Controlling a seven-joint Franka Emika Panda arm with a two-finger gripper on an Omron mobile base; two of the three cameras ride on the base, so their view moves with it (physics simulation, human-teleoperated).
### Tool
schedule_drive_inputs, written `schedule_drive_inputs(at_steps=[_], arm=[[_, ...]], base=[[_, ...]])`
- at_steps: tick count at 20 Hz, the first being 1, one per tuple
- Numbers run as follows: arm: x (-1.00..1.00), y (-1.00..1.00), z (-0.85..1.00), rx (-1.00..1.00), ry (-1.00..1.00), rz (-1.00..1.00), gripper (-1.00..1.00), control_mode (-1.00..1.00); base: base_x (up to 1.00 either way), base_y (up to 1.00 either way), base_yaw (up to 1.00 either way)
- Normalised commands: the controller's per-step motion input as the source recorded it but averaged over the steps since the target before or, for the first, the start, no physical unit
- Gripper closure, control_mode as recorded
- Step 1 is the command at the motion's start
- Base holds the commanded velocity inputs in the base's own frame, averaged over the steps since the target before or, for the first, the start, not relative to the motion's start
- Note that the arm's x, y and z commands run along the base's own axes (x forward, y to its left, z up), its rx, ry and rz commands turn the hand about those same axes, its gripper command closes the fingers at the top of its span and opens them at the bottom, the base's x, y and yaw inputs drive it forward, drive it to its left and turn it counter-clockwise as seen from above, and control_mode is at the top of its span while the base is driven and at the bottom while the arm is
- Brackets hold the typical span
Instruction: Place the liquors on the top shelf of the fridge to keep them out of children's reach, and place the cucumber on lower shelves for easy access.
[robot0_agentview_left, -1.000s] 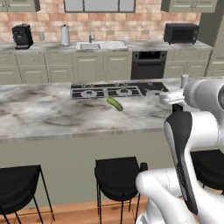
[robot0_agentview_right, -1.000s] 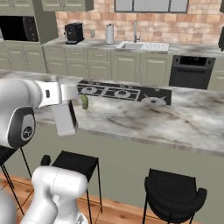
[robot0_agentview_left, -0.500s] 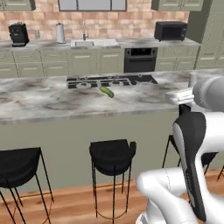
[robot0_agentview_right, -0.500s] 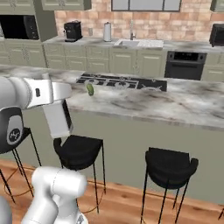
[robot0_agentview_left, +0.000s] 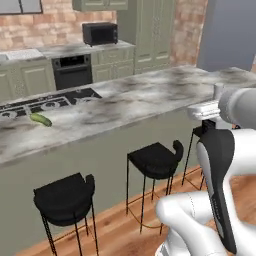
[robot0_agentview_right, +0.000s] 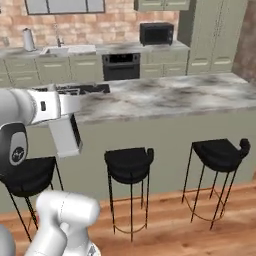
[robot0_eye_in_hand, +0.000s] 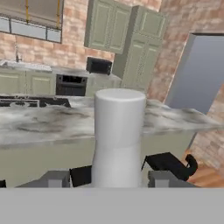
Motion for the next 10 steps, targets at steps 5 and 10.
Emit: schedule_drive_inputs(at_steps=[5,10], arm=[[0.00,0.00,0.00,0.00,0.00,0.00,1.00,1.00],[0.00,0.00,0.00,0.00,0.00,0.00,1.00,1.00]], base=[[0.00,-0.59,-0.76],[0.00,-0.54,-0.78]])
